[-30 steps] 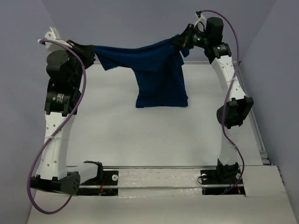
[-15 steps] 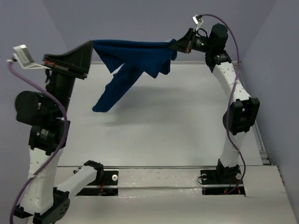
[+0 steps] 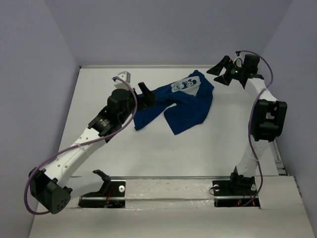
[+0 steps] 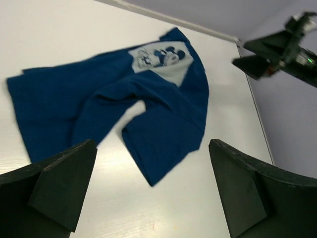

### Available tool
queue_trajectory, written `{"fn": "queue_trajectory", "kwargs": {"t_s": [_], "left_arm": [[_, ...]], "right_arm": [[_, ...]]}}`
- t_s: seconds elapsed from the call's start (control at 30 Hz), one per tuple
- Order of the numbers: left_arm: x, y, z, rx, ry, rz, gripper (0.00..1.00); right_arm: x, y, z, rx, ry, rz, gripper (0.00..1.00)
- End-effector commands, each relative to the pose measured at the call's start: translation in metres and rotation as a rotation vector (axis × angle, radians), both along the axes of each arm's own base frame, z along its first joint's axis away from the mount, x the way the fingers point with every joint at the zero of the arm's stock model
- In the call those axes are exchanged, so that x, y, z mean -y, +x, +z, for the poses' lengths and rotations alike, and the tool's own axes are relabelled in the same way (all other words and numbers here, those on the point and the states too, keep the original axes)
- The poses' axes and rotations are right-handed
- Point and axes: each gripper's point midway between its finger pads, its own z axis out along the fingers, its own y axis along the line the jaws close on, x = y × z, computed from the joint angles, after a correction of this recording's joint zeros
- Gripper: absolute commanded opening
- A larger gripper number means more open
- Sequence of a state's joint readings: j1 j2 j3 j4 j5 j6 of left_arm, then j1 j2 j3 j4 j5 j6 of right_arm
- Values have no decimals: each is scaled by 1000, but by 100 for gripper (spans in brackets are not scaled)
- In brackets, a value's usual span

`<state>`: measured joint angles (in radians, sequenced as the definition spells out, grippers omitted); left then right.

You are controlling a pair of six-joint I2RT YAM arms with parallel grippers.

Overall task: Fold and stack the t-shirts
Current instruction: Flatten the tshirt out

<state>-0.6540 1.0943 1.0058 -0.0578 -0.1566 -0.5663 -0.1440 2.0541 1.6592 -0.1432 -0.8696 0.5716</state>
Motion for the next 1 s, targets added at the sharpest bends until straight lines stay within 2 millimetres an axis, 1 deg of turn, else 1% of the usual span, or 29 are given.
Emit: {"fn": "queue_trajectory", "kwargs": {"t_s": [0.0, 0.03, 0.07, 0.1, 0.13, 0.17, 0.2, 0.23, 0.27, 0.3, 0.33, 0.37, 0.4, 0.43, 0.47, 0.5, 0.53, 0.57, 0.6, 0.63, 0.67, 0.7, 0.73, 0.77, 0.8, 0.83, 0.87, 0.93, 0.97], "left_arm": [[-58, 52, -26, -60, 31, 220, 99], [-56, 58, -42, -132, -2, 178, 99], [-52, 64, -82, -246, 21, 170, 99], [-41, 60, -99, -314, -16, 115, 98], [-41, 54, -120, -362, -13, 111, 90], [-46, 52, -130, -396, -28, 141, 47], [-49, 47, -137, -416, -51, 175, 16], [-55, 35, -151, -456, -91, 221, 6], [-59, 30, -156, -467, -101, 243, 7], [-73, 35, -161, -457, -105, 302, 14], [-79, 29, -177, -486, -103, 319, 37], [-82, 35, -178, -476, -121, 323, 44], [-90, 44, -179, -462, -133, 347, 45], [-93, 48, -183, -465, -123, 353, 47], [-94, 54, -191, -477, -88, 357, 48], [-100, 62, -192, -469, -78, 372, 48], [-103, 72, -198, -473, -64, 376, 48], [-102, 78, -199, -465, -42, 364, 49], [-104, 84, -201, -464, -35, 367, 49], [-102, 89, -202, -462, -27, 352, 49], [-99, 99, -203, -462, -16, 346, 52], [-99, 104, -204, -454, 3, 337, 53], [-98, 108, -204, -449, 14, 330, 55], [-95, 118, -209, -455, 25, 322, 55], [-95, 121, -214, -472, 38, 318, 55], [-88, 126, -221, -492, 41, 283, 52], [-87, 128, -223, -500, 43, 281, 51], [-85, 132, -225, -498, 39, 276, 47], [-85, 135, -228, -501, 39, 284, 45]], "right_arm": [[16, -20, 51, 91, -265, -169, 100], [14, -38, 42, 52, -251, -178, 86], [-10, -52, 36, 42, -256, -137, 71], [-23, -79, 23, 28, -285, -103, 51], [-28, -90, 13, 10, -339, -127, 27], [-51, -108, 6, 1, -361, -87, 0], [-57, -110, 5, -3, -368, -82, 0], [-59, -146, -11, -64, -348, -91, 0], [-66, -159, -17, -82, -326, -82, 0], [-72, -171, -22, -97, -312, -71, 4], [-79, -193, -38, -143, -338, -60, 18], [-82, -203, -46, -168, -352, -56, 25], [-86, -212, -53, -193, -352, -48, 36], [-91, -220, -60, -215, -353, -36, 45], [-99, -234, -74, -256, -370, -7, 55], [-105, -239, -80, -270, -382, 4, 58], [-116, -246, -87, -281, -399, 14, 58], [-120, -251, -99, -314, -414, 19, 58], [-126, -250, -104, -327, -413, 10, 58], [-129, -250, -109, -332, -425, 6, 58], [-128, -245, -116, -339, -449, -22, 58], [-134, -242, -124, -359, -460, -20, 58], [-134, -237, -129, -368, -473, -29, 58], [-136, -235, -133, -370, -496, -37, 58], [-141, -235, -136, -375, -505, -23, 58], [-145, -231, -140, -387, -520, -25, 56], [-148, -232, -142, -393, -533, -27, 55], [-161, -239, -144, -407, -538, -20, 54], [-162, -240, -147, -413, -548, -36, 54]]}}
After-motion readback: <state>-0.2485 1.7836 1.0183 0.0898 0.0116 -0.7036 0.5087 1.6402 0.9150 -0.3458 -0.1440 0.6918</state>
